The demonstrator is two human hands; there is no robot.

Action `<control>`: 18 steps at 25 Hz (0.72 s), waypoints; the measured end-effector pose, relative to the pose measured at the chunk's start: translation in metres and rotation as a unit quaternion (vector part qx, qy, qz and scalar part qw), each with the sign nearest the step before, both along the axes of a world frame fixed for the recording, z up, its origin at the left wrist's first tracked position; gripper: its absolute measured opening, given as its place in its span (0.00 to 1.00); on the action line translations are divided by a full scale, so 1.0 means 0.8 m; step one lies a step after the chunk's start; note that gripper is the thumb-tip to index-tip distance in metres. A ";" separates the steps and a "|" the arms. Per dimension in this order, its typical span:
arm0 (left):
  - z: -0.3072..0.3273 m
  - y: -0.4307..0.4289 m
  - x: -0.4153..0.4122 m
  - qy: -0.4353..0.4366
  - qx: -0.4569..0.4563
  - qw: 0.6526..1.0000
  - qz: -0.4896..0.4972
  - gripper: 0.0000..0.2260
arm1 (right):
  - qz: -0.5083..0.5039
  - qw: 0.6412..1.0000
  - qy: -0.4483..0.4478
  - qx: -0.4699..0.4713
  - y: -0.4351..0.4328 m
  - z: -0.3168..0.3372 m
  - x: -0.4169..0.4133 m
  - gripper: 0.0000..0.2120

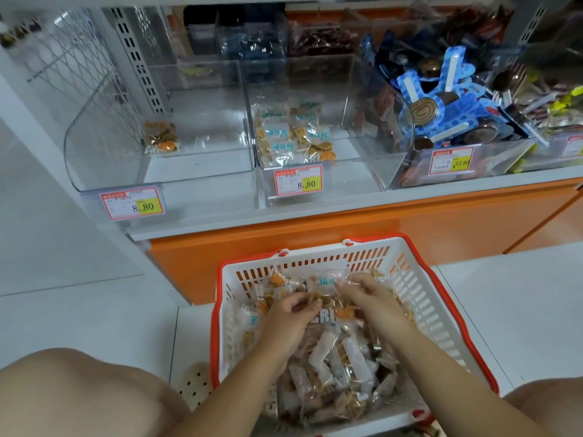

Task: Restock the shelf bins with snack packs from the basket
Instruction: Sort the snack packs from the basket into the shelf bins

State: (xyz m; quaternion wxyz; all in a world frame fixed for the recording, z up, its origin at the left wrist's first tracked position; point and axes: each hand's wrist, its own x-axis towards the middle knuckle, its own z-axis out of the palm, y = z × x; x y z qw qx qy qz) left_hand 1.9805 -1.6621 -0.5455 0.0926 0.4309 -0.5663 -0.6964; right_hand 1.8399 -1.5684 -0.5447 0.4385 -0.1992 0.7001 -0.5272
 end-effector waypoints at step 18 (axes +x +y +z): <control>0.197 -0.182 -0.036 -0.152 -0.551 0.819 -0.053 0.28 | 0.072 0.883 0.409 0.221 -0.251 0.189 -0.185 0.15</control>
